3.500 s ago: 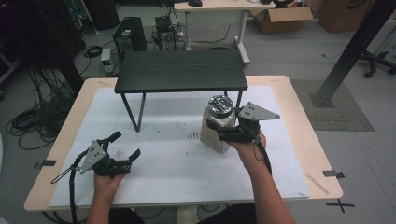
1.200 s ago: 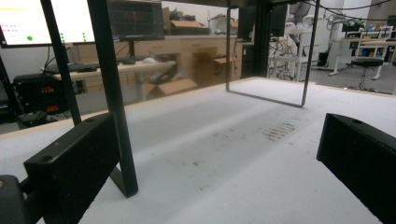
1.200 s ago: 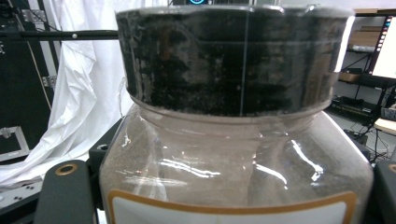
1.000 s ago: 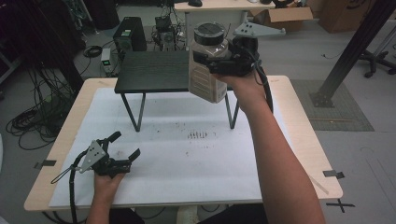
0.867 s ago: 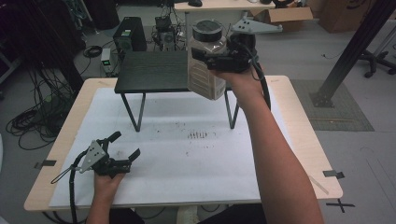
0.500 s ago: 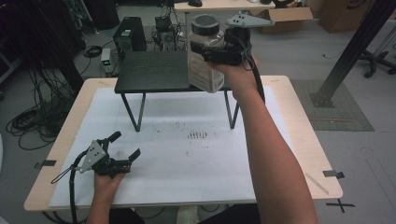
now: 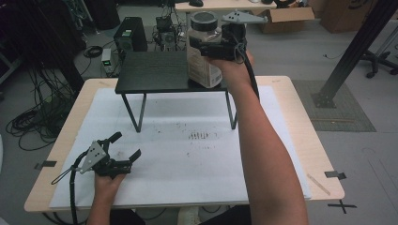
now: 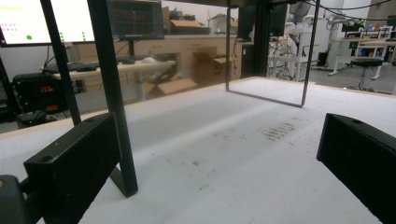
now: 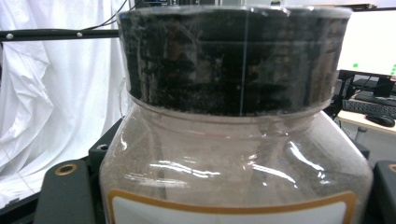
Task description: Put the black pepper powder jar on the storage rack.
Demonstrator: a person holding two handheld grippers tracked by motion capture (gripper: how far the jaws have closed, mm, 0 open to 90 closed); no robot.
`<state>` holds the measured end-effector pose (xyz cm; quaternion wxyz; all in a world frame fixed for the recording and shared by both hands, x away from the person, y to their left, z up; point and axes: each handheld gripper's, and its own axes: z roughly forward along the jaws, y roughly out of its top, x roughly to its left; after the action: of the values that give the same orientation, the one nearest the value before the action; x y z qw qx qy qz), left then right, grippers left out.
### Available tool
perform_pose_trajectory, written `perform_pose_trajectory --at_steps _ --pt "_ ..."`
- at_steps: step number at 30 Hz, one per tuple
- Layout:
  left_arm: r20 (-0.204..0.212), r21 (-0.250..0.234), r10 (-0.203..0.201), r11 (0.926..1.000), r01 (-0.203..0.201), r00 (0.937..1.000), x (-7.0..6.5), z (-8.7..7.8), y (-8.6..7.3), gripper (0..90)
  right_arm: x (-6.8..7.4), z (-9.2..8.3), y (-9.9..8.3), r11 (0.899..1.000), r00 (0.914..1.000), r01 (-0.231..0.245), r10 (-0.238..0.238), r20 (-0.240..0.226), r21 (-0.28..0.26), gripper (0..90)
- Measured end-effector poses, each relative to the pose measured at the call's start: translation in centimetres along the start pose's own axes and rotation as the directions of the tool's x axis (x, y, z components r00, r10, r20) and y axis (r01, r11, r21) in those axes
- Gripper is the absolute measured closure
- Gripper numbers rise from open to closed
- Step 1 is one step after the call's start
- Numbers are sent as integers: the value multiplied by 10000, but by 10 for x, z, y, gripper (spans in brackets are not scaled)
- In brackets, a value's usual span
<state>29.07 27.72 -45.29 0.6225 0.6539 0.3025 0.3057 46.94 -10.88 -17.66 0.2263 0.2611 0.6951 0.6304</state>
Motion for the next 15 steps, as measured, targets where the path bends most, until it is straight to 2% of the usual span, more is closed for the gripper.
perform_pose_trajectory --at_steps 10,15 --pt "10 22 -21 10000 21 10000 0 0 0 2 -6 8 -5 10000 9997 -34 33 241 38 224" --pt "17 10 -54 10000 54 10000 0 0 0 2 -8 8 -8 9998 9997 -158 160 194 -117 222"
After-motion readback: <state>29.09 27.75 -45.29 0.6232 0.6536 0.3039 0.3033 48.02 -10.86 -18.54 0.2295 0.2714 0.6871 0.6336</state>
